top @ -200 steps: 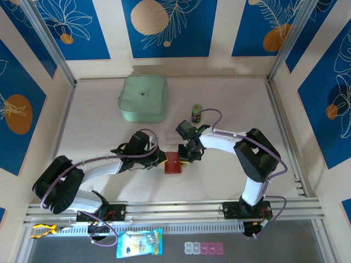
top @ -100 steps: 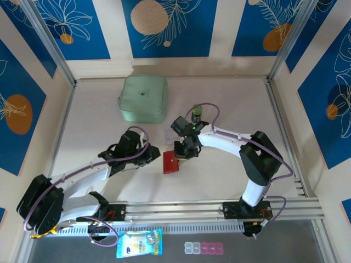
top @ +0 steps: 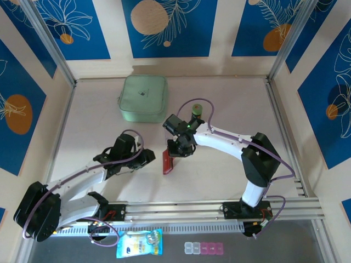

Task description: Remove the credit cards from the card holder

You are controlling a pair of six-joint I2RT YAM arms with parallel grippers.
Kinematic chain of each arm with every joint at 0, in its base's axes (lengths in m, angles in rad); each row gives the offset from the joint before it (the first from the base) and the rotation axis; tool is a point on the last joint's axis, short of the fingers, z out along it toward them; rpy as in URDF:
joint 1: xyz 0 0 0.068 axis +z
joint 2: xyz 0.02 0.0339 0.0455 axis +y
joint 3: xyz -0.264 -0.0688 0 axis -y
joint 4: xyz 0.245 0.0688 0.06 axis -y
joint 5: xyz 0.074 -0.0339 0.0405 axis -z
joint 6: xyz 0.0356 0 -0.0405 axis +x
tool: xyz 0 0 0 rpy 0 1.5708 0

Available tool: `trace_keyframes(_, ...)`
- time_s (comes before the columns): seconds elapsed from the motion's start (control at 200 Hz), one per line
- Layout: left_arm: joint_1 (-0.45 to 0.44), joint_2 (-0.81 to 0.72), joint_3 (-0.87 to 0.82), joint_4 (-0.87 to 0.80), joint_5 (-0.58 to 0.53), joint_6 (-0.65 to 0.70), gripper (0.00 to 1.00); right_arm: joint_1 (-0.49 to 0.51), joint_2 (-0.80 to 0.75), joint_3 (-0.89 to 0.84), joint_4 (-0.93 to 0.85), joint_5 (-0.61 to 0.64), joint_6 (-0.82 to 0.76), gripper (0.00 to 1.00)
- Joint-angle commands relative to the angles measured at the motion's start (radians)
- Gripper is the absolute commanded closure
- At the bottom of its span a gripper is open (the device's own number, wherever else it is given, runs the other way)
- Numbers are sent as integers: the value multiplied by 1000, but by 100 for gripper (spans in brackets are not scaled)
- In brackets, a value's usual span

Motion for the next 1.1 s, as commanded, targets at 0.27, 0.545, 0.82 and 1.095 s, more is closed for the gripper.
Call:
trace_keyframes(0.27, 25, -39, -22, -26, 29, 40, 71, 42, 57, 117, -90, 35, -9, 97)
trace_keyframes(0.545, 28, -39, -28, -34, 28, 49, 70, 44, 54, 127, -99, 39, -10, 97)
trace_keyframes(0.82, 28, -20, -32, -8, 36, 38, 70, 45, 51, 144, -117, 52, -24, 97)
trace_keyframes(1.095, 29, 33, -20, 12, 58, 46, 71, 45, 45, 138, -107, 50, -24, 97)
